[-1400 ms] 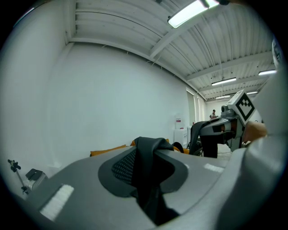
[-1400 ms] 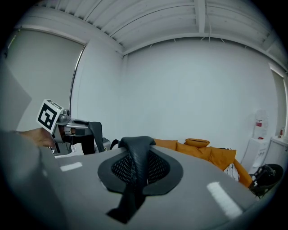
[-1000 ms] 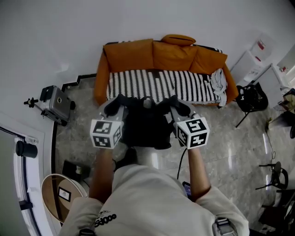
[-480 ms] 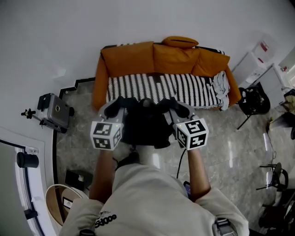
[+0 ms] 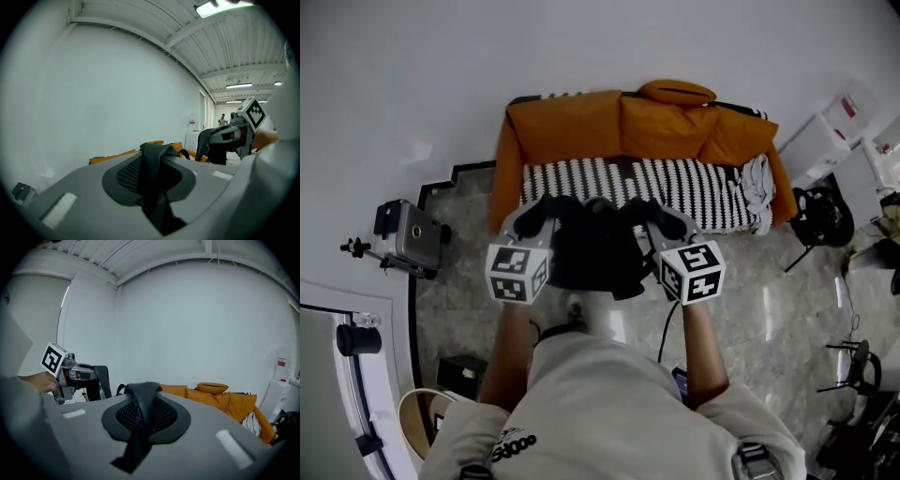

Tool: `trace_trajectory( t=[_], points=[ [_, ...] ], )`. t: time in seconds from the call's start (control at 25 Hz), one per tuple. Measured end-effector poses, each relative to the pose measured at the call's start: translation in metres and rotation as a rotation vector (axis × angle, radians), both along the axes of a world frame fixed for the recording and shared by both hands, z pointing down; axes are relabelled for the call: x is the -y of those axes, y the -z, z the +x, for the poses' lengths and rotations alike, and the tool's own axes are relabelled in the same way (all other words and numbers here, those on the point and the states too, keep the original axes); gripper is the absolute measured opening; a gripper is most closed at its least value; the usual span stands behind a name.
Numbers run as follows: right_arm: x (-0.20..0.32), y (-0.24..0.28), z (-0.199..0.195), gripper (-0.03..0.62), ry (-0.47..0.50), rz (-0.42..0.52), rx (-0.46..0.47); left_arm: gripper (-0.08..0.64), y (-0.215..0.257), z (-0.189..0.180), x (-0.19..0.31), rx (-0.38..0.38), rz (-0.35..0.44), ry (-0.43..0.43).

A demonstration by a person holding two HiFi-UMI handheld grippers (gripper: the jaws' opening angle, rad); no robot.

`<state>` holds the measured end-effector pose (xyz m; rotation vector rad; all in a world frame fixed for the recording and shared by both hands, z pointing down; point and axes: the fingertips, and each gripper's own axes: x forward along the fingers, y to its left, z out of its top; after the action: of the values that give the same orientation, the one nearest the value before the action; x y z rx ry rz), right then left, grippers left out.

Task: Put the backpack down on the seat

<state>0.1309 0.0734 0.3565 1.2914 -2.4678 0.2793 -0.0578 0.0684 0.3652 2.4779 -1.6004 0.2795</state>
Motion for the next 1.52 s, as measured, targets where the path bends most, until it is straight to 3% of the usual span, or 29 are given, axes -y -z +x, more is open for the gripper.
trace_trajectory(
  t=[0.76,1.2,1.52],
  points=[
    [0.152,-0.029,-0.056,0.025,-0.021,-0.064,-0.062,0.063,-0.034,-0.050,0.151,-0.044,-0.068,-0.021],
    [0.205,-0.037,-0.069,0.025,-0.053,-0.082,-0.073,0.063,-0.040,-0.065,0.207,-0.039,-0.076,-0.042],
    [0.250,-0.055,-0.070,0.026,-0.022,-0.104,-0.064,0.063,-0.057,-0.067,0.251,-0.045,-0.108,-0.026]
  ],
)
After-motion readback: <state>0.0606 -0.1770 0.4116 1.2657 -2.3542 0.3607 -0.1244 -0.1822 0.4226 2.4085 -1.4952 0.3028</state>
